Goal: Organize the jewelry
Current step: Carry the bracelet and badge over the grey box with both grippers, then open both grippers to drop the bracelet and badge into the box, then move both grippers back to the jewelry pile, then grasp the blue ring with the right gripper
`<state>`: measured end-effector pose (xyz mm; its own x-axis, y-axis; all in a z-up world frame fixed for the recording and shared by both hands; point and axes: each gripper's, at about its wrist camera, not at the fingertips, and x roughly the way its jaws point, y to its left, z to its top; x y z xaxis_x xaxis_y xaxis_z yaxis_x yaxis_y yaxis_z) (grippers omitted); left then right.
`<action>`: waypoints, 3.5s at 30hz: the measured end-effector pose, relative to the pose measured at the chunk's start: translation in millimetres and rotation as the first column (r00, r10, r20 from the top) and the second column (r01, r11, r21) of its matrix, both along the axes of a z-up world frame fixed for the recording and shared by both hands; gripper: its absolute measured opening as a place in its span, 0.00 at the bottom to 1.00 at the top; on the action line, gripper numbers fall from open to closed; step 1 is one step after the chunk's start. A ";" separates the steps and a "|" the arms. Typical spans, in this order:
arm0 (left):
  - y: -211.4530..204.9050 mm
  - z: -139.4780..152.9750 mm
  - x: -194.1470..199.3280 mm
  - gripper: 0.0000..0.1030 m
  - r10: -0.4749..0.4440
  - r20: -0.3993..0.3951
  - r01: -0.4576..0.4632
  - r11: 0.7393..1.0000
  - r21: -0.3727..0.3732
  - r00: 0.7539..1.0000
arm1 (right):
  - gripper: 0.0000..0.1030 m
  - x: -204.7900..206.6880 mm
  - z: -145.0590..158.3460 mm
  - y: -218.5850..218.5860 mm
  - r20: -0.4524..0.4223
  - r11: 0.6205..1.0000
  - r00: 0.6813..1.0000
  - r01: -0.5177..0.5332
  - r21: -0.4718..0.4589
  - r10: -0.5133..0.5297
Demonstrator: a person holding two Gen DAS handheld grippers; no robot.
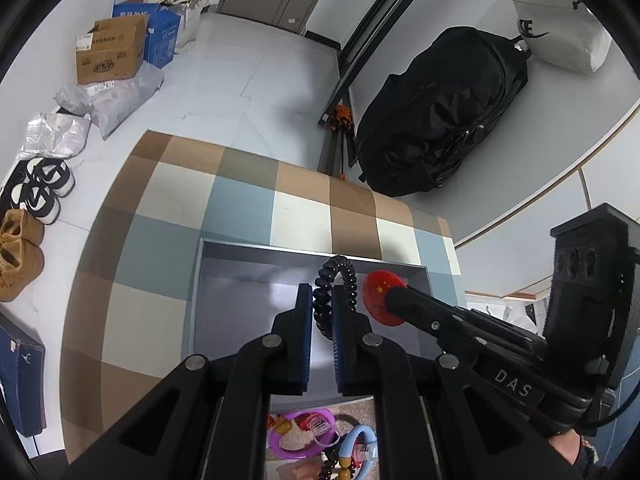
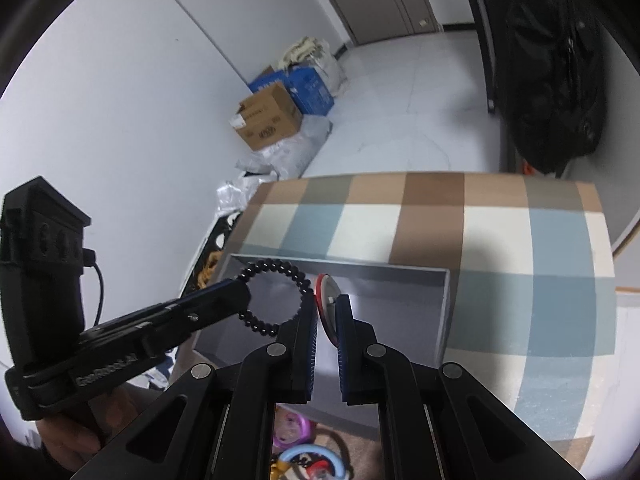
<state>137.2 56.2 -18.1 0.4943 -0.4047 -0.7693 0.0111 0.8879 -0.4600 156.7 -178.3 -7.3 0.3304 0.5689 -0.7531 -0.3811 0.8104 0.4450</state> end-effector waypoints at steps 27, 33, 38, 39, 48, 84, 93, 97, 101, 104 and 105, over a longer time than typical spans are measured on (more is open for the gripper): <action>4.8 16.2 -29.0 0.70 0.065 0.117 -0.081 0.986 0.142 0.991 | 0.96 -30.7 28.7 -32.4 0.159 0.997 0.985 0.067 0.028 -0.070; 2.5 21.7 -44.7 0.78 0.077 0.171 -0.112 0.972 0.207 0.982 | 1.00 -52.0 35.3 -34.7 0.220 0.998 0.973 0.061 0.016 -0.063; 6.3 23.0 -60.7 0.83 0.104 0.193 -0.144 0.968 0.207 0.976 | 1.00 -69.8 40.2 -41.8 0.258 0.997 0.963 0.075 0.002 -0.073; 7.1 22.2 -63.7 0.83 0.115 0.188 -0.153 0.967 0.203 0.975 | 1.00 -72.7 40.7 -42.5 0.263 0.997 0.962 0.074 0.000 -0.072; 4.2 15.9 -89.3 0.83 0.139 0.177 -0.175 0.963 0.204 0.974 | 1.00 -110.1 42.8 -43.2 0.319 0.998 0.948 0.028 -0.051 -0.010; 31.4 -14.9 -121.1 0.83 0.193 0.091 -0.206 0.966 0.158 0.977 | 0.74 -135.3 -34.8 -11.2 0.055 0.967 0.975 -0.203 -0.155 0.214; 38.4 -20.8 -119.3 0.83 0.195 0.053 -0.200 0.971 0.128 0.979 | 0.70 -131.1 -40.0 -0.6 0.062 0.961 0.972 -0.212 -0.176 0.226; 40.3 -20.5 -120.3 0.83 0.188 0.053 -0.194 0.974 0.122 0.981 | 0.63 -126.9 -46.9 5.3 0.050 0.956 0.973 -0.212 -0.204 0.227; 40.0 -20.9 -120.8 0.83 0.185 0.053 -0.191 0.974 0.123 0.981 | 0.59 -123.9 -47.2 6.3 0.052 0.958 0.974 -0.207 -0.197 0.221; 39.8 -20.5 -121.6 0.83 0.182 0.053 -0.187 0.975 0.124 0.982 | 0.59 -122.0 -47.0 4.8 0.045 0.963 0.977 -0.197 -0.184 0.208; 39.1 -20.3 -121.7 0.83 0.178 0.055 -0.184 0.975 0.127 0.982 | 0.59 -121.5 -46.3 5.1 0.047 0.964 0.978 -0.192 -0.185 0.204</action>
<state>15.5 95.3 -38.4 0.5837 -0.2027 -0.7862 -0.1385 0.9293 -0.3424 35.2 -173.3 -53.5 0.2758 0.4865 -0.8290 -0.5654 0.7796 0.2694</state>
